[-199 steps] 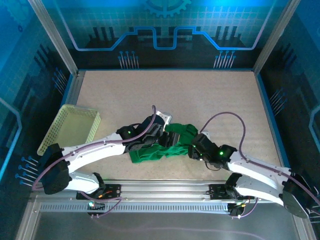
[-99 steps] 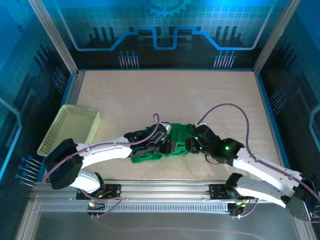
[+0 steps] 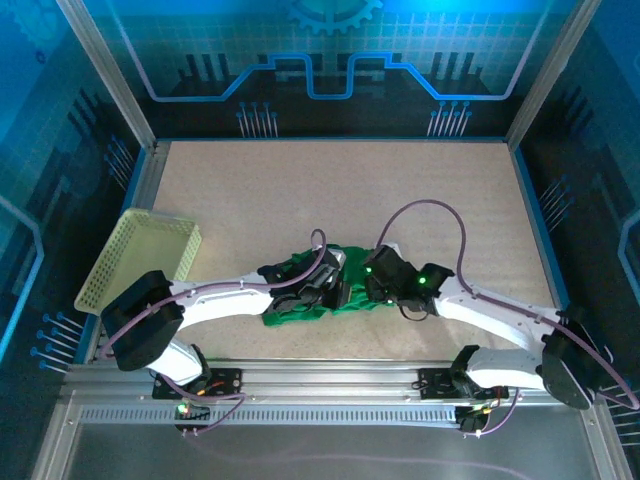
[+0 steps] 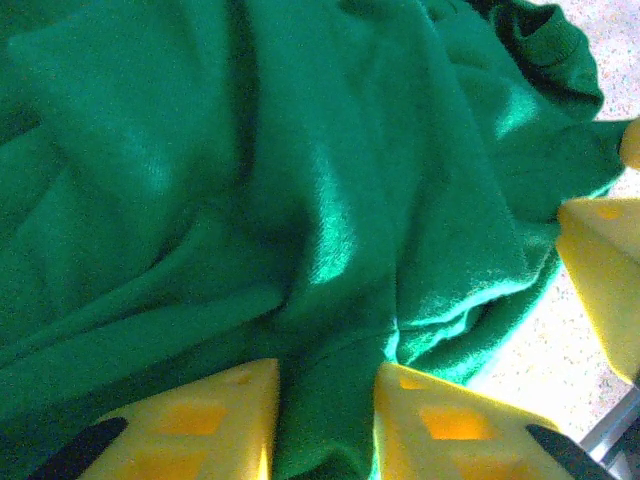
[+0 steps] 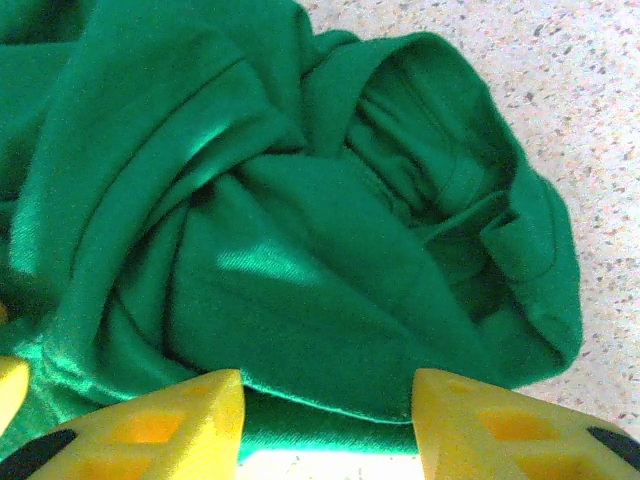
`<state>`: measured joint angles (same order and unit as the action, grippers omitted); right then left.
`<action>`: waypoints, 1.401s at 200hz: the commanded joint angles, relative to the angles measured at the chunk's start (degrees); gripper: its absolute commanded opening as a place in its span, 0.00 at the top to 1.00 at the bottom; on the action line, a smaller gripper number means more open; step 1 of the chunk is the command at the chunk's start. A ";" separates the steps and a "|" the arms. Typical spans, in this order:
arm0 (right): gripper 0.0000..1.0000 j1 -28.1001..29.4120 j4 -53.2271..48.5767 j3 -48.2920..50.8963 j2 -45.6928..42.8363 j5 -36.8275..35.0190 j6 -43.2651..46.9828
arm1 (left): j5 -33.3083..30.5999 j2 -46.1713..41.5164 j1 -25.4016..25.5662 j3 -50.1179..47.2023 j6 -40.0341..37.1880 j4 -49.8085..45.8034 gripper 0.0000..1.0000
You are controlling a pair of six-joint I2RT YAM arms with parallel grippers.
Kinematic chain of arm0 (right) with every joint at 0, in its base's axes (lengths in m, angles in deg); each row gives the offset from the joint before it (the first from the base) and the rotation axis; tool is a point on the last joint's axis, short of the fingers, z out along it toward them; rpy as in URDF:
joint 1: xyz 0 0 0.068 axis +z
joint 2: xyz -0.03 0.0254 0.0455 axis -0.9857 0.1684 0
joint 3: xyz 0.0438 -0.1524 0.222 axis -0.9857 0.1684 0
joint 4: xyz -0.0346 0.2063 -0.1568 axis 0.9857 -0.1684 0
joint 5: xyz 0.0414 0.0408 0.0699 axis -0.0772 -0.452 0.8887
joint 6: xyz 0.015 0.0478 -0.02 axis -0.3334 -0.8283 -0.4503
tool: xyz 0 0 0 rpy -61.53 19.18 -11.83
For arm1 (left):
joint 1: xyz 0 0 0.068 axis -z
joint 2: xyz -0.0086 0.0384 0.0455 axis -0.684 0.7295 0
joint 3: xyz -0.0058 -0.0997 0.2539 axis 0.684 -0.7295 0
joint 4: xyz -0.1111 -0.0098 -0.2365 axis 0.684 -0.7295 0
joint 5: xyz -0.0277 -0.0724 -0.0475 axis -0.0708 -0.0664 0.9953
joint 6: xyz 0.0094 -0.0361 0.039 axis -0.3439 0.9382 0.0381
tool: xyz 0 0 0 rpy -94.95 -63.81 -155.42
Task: Fold the inside-out t-shirt
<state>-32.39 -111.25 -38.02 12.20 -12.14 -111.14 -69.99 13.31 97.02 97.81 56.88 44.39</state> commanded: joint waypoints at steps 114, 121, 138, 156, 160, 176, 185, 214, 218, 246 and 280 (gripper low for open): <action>1.00 -5.77 -1.23 0.02 -1.84 -4.25 2.18 | -2.22 -3.36 0.36 -5.46 -0.77 0.52 0.99; 1.00 -5.84 -0.05 0.38 -2.94 -2.23 3.55 | -2.47 -3.78 0.30 -5.81 -0.83 0.57 0.98; 0.84 -5.17 2.58 1.30 -5.49 3.19 7.88 | -2.16 -4.42 0.38 -5.81 -1.23 0.64 0.98; 0.63 -3.70 2.95 0.85 -6.91 6.76 12.43 | -2.34 -4.76 0.36 -5.40 -1.66 0.76 0.97; 0.60 -3.41 2.48 0.45 -6.75 7.37 13.40 | -2.47 -4.86 0.36 -5.32 -1.80 0.69 0.97; 0.48 -0.92 -0.28 -1.33 -5.56 5.56 15.25 | -3.17 -4.88 0.36 -4.68 -2.29 0.02 0.97; 0.44 0.30 -1.17 -2.02 -4.68 5.51 16.09 | -3.53 -4.95 0.37 -4.26 -2.54 -0.44 0.97; 0.39 2.72 -3.14 -3.07 -1.20 3.66 16.06 | -4.18 -4.97 0.36 -3.67 -3.20 -1.29 0.97; 0.38 2.85 -3.23 -3.08 -0.66 3.46 16.11 | -4.31 -5.02 0.36 -3.71 -3.28 -1.37 0.97; 0.39 3.15 -3.70 -3.51 3.40 -0.75 15.25 | -4.29 -5.02 0.27 -3.61 -3.54 -1.52 0.97; 0.53 2.91 -4.90 -5.57 6.98 -5.95 13.96 | -4.27 -4.82 0.28 -3.34 -3.79 -2.04 0.99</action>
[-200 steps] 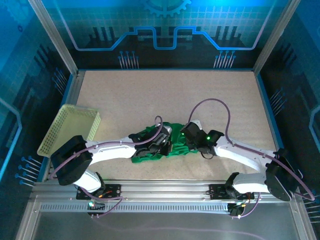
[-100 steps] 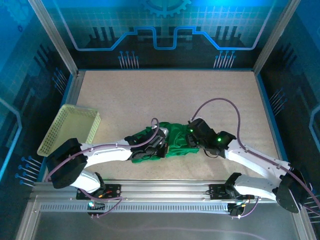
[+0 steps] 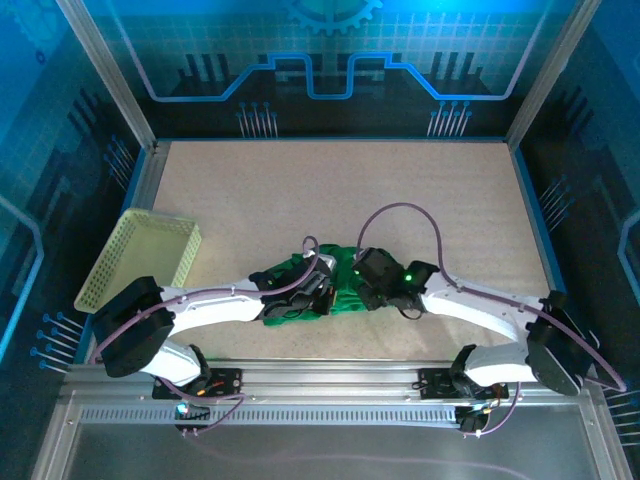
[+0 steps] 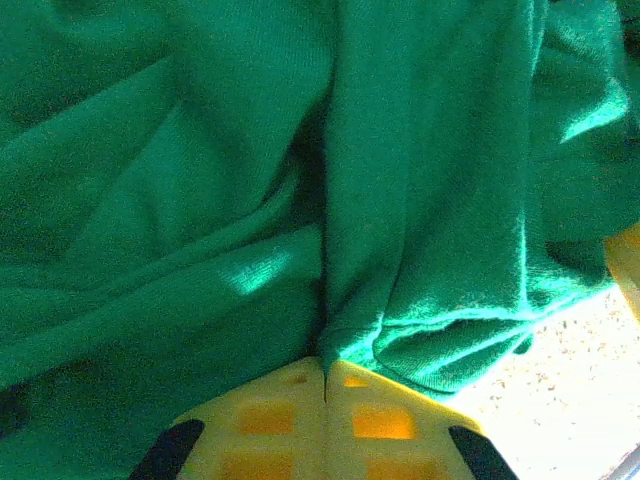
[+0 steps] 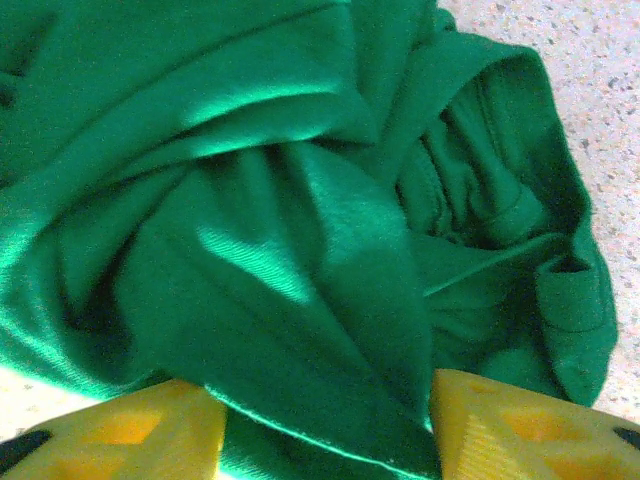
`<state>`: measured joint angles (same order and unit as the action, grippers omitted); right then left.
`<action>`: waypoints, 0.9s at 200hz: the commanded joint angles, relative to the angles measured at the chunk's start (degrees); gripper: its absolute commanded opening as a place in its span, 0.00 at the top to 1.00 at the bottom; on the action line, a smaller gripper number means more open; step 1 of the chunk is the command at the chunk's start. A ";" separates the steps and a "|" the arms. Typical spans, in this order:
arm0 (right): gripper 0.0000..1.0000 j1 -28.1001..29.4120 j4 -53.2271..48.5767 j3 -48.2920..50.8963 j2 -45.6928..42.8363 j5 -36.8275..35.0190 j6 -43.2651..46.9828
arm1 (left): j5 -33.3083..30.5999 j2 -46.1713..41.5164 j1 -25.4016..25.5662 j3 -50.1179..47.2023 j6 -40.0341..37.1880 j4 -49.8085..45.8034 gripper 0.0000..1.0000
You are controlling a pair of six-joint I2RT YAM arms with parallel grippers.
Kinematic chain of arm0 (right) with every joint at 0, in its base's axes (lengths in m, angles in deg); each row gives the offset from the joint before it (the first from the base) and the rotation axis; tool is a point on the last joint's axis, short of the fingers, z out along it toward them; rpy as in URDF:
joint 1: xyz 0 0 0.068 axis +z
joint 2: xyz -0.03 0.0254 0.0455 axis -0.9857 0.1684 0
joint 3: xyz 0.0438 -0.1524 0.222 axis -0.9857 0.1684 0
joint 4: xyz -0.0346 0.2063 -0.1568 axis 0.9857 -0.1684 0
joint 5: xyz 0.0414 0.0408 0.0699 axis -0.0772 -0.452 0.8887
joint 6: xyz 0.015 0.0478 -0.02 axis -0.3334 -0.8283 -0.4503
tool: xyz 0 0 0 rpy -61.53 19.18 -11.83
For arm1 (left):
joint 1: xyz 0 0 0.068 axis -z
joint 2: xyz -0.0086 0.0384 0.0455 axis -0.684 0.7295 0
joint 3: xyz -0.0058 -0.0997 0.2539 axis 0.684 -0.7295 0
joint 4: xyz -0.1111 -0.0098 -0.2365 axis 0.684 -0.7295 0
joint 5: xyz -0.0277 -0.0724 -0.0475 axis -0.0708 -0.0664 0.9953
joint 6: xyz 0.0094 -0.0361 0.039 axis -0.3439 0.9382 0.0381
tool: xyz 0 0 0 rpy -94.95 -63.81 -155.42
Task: Fold the inside-out t-shirt
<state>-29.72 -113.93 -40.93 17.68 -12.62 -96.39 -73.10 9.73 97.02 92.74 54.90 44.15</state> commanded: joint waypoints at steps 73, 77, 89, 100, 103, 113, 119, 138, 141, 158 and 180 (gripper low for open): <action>1.00 -5.03 -2.01 -0.31 -7.16 -4.32 -5.29 | -3.16 -2.39 0.14 -1.25 -1.29 -0.87 1.00; 1.00 -5.84 -1.83 0.31 -8.42 -3.47 -5.48 | -3.31 -2.63 0.15 -1.47 -1.30 -0.76 1.00; 1.00 -9.25 -1.26 2.26 -12.53 -0.37 -6.26 | -3.62 -3.48 -0.20 -2.49 -1.06 -0.05 1.00; 1.00 -13.28 0.20 4.73 -16.28 4.09 -6.76 | -3.67 -4.48 -0.51 -3.69 -0.80 0.98 1.00; 1.00 -14.68 0.71 5.42 -17.10 5.54 -6.90 | -3.59 -4.79 -0.64 -3.99 -0.77 1.31 1.00; 1.00 -19.72 2.24 7.81 -18.88 11.77 -7.54 | -3.29 -5.96 -0.93 -5.23 -0.61 2.84 1.00; 1.00 -22.58 3.34 9.05 -19.34 15.24 -8.00 | -3.10 -6.53 -0.96 -5.74 -0.60 3.71 1.00; 0.99 -26.95 5.94 11.55 -17.86 20.92 -8.85 | -1.96 -7.48 -1.02 -6.57 -1.02 5.49 1.00; 0.96 -27.02 6.19 11.60 -17.47 21.31 -8.77 | -1.74 -7.45 -1.04 -6.57 -1.08 5.61 1.00; 0.67 -26.40 5.69 10.47 -16.05 21.68 -8.50 | -0.14 -7.05 -0.91 -6.16 -1.63 6.15 1.00; 0.51 -22.61 1.27 7.22 -18.54 14.89 -6.71 | 1.79 -6.31 -0.60 -5.36 -2.33 6.65 1.00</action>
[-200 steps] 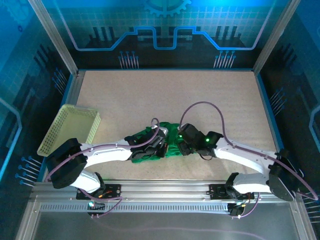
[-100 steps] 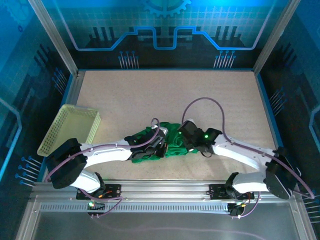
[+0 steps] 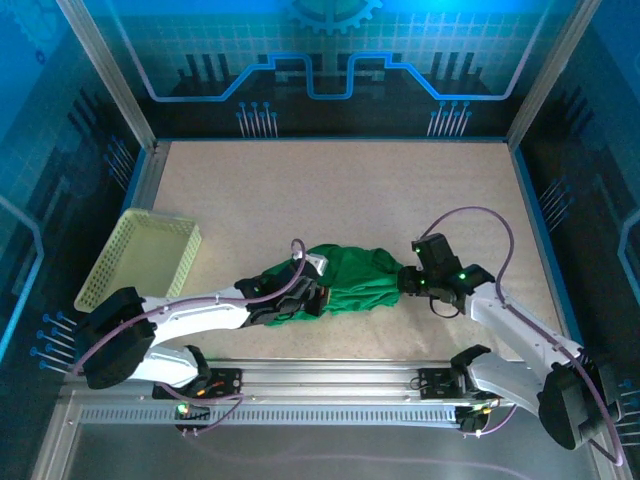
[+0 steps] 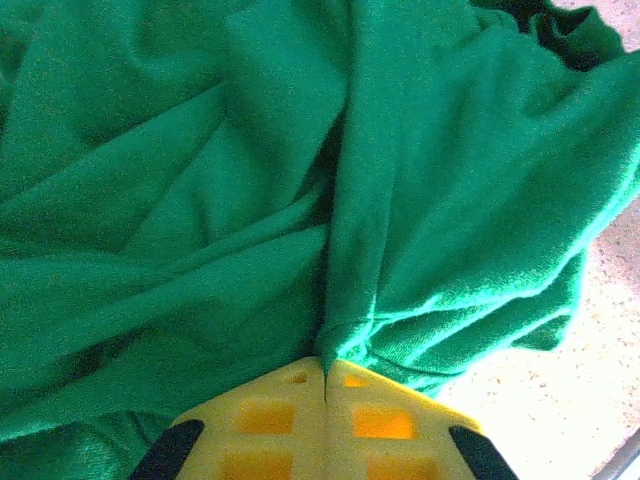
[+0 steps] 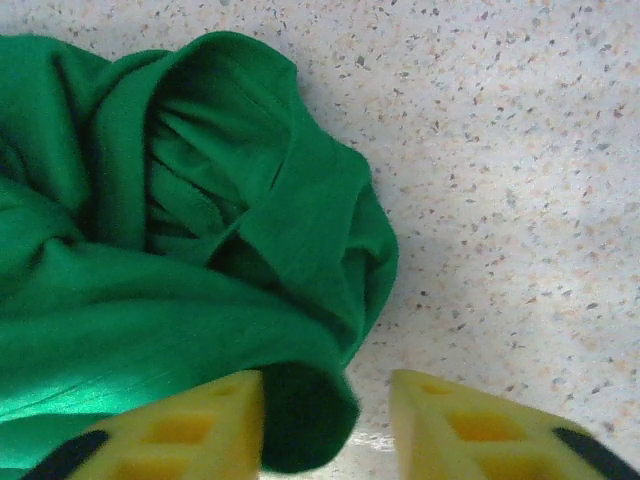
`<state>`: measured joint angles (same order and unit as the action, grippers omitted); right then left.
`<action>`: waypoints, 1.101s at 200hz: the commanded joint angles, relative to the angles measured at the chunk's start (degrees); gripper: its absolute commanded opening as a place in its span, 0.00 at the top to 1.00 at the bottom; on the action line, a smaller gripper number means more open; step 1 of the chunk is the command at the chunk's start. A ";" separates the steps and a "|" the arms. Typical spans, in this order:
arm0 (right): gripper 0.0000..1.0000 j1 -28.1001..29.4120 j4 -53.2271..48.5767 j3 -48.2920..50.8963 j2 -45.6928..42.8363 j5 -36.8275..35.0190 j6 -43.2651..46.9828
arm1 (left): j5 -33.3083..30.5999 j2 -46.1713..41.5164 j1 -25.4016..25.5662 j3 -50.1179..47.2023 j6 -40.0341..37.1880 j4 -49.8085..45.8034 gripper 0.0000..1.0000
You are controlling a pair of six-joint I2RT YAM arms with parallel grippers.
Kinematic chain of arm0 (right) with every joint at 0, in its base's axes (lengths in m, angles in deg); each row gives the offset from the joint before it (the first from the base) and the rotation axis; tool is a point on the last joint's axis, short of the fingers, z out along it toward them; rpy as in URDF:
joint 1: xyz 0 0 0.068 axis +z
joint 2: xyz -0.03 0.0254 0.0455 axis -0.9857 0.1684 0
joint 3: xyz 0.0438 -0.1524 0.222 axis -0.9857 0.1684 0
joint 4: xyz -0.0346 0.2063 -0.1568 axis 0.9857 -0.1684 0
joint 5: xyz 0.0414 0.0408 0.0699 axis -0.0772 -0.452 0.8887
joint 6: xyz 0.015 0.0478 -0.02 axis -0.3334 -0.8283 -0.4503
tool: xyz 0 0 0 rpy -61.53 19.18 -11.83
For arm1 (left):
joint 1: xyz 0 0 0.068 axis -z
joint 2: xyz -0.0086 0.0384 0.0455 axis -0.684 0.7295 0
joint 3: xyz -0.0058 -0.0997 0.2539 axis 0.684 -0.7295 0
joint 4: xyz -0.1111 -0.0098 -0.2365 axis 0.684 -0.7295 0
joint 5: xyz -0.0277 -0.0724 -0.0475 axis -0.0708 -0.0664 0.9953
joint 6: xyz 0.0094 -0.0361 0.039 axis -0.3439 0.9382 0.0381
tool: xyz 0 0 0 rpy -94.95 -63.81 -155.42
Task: Fold the inside-out t-shirt
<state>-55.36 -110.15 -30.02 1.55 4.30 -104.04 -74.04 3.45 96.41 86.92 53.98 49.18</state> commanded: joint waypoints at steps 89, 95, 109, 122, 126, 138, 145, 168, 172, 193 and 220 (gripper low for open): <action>0.67 21.74 0.38 -5.71 0.83 2.31 -4.51 | 2.64 1.92 0.72 2.58 -1.76 1.93 1.00; 0.67 22.02 1.40 -5.45 1.67 2.75 -4.82 | 2.59 1.83 0.71 2.57 -1.74 1.80 1.00; 0.67 22.11 2.43 -5.34 3.55 1.94 -5.11 | 2.45 1.69 0.71 2.49 -1.88 1.52 1.00; 0.67 22.05 2.43 -6.28 5.69 0.96 -4.91 | 2.50 1.57 0.71 2.45 -1.86 1.45 1.00; 0.67 21.99 2.44 -6.64 6.36 0.92 -4.81 | 2.40 1.56 0.72 2.40 -1.83 1.32 1.00; 0.66 22.02 3.08 -7.33 7.83 1.16 -4.50 | 2.24 1.39 0.71 2.31 -1.75 1.21 1.00; 0.65 21.99 3.42 -7.55 8.69 0.97 -4.58 | 2.16 1.30 0.71 2.24 -1.70 1.32 1.00; 0.60 21.72 3.09 -8.87 10.70 -1.42 -4.18 | 2.15 1.12 0.75 1.96 -1.53 1.57 1.00; 0.59 21.64 2.83 -9.09 11.06 -1.94 -4.15 | 2.10 1.12 0.72 1.96 -1.53 1.58 1.00; 0.57 21.02 3.23 -9.68 12.25 -2.90 -3.62 | 2.27 1.12 0.71 1.96 -1.61 1.58 1.00; 0.58 20.50 4.49 -10.02 13.76 -2.47 -3.12 | 2.23 0.97 0.73 2.05 -1.88 1.14 1.00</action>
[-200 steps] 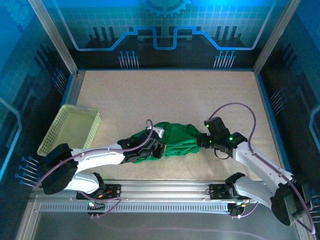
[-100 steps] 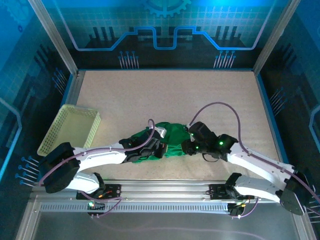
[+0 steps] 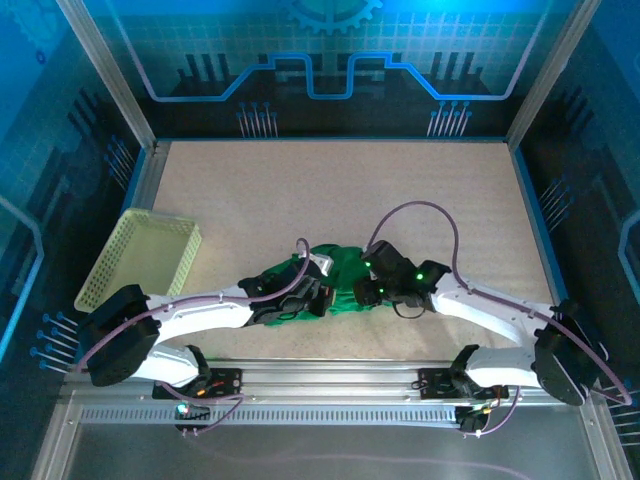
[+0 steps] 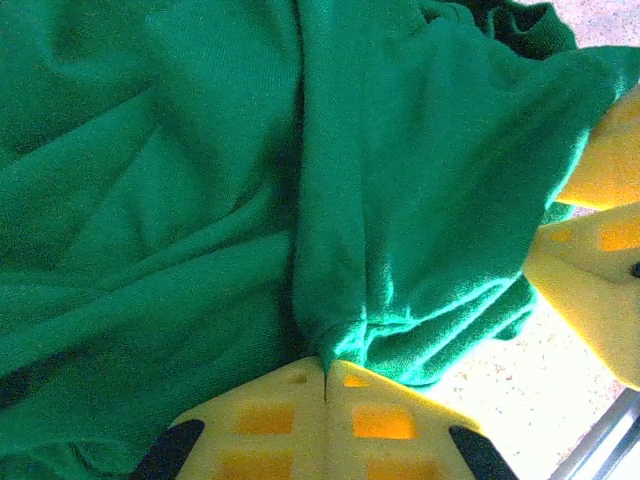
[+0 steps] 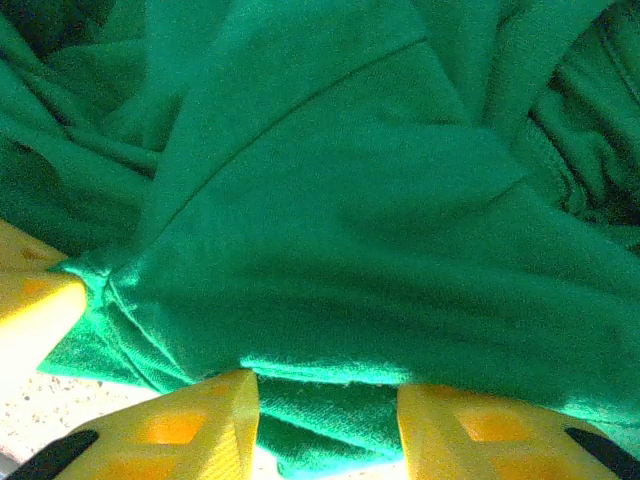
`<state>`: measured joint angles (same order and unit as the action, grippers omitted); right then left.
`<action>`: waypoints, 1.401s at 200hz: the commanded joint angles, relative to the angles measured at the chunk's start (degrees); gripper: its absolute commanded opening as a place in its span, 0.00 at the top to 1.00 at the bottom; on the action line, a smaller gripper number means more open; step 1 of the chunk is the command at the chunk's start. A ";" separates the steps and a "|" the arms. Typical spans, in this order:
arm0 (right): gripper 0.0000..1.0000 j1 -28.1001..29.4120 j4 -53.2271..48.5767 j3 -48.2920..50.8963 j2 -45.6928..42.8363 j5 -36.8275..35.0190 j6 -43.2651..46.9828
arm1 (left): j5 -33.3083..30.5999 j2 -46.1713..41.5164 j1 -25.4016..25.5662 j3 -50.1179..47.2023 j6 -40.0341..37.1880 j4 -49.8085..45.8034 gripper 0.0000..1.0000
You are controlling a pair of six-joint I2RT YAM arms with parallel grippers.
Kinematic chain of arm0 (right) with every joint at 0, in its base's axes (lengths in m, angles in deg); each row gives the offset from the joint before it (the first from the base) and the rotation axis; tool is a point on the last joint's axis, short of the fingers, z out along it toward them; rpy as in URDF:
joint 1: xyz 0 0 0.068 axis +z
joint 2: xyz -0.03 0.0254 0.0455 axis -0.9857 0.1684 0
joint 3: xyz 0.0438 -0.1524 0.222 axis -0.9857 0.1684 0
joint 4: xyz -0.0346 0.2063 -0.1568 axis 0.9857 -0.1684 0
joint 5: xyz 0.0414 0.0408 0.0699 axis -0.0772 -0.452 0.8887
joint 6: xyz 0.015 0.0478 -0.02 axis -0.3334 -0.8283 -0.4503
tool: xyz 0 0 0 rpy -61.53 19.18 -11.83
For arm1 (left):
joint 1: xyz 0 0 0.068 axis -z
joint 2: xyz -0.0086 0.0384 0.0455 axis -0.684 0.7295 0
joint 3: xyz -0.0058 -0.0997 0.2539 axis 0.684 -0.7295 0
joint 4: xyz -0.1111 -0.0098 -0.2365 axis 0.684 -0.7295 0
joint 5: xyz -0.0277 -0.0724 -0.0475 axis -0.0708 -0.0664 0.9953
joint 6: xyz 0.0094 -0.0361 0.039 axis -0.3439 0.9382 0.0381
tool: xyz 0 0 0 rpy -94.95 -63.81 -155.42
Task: Fold the inside-out t-shirt
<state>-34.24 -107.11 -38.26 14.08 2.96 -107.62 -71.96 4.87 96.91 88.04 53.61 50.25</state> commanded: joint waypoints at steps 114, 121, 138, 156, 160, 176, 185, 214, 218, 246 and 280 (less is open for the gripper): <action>0.58 -0.55 1.40 -3.89 4.01 -1.47 1.81 | 0.17 -0.08 0.24 0.96 -1.68 0.01 1.00; 0.58 -0.59 1.51 -3.83 4.16 -1.33 1.81 | 0.16 -0.20 0.25 1.02 -1.77 -0.16 1.00; 0.61 -0.56 1.43 -3.85 4.28 -1.62 2.06 | 0.03 -0.38 0.21 0.87 -1.76 -0.21 1.00; 0.62 -0.54 1.57 -3.97 4.68 -1.70 2.42 | 0.07 -0.25 0.21 0.85 -1.75 -0.12 1.00; 0.63 -0.54 1.79 -4.00 4.80 -1.50 2.46 | 0.15 -0.22 0.26 0.85 -1.74 -0.03 1.00; 0.67 -0.56 2.70 -4.08 5.37 -0.85 2.75 | 0.29 -0.12 0.21 0.76 -1.68 0.13 1.00; 0.69 -0.55 2.91 -4.33 5.90 -0.99 3.02 | 0.49 -0.20 0.21 0.76 -1.60 0.40 1.00; 0.79 -0.54 2.49 -5.36 6.92 -2.56 3.18 | 0.54 -0.45 0.21 0.61 -1.59 0.40 1.00; 0.81 -0.54 2.32 -5.45 6.85 -2.63 3.25 | 0.52 -0.47 0.21 0.51 -1.53 0.47 1.00; 0.97 -0.45 -2.25 -6.70 3.54 -5.05 2.94 | -0.75 -0.54 0.21 0.66 -1.49 -0.48 1.00; 1.00 -0.62 -11.13 -9.99 -5.13 -11.43 2.26 | -2.97 -1.79 0.21 1.04 -1.18 -1.30 1.00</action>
<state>-34.35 -110.44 -44.86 15.87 -1.85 -104.63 -72.40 4.83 96.91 88.04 53.43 50.23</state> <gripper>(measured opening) 0.066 0.052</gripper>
